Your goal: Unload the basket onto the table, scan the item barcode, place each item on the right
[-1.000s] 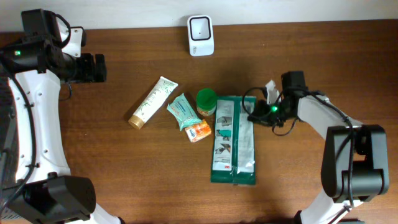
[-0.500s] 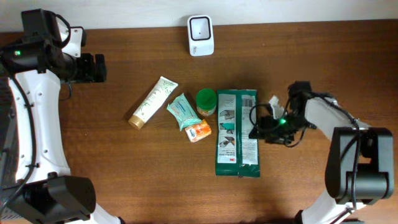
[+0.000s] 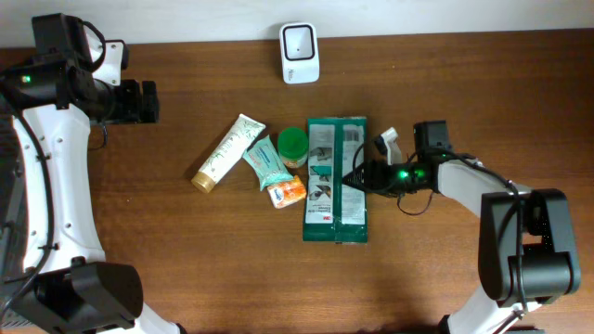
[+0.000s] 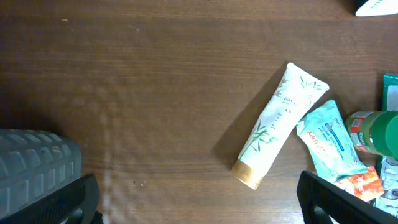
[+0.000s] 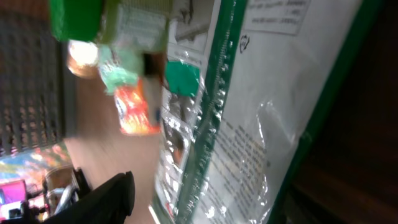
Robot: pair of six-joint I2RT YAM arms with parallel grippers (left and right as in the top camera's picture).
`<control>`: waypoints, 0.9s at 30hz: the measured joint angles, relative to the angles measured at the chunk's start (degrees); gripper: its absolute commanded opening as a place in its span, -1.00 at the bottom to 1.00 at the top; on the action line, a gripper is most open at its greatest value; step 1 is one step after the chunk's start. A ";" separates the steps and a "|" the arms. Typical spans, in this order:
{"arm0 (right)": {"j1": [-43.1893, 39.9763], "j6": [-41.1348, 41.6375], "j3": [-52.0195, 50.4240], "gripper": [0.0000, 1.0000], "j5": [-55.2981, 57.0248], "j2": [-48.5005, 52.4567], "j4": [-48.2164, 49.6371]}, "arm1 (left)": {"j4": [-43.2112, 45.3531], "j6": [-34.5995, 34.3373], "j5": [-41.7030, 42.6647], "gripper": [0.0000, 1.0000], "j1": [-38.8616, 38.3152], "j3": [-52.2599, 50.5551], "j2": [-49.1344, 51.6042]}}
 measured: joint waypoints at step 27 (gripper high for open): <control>19.17 -35.52 30.32 -0.92 71.14 -5.97 6.36 | 0.09 0.00 -0.24 0.98 0.00 0.00 -0.17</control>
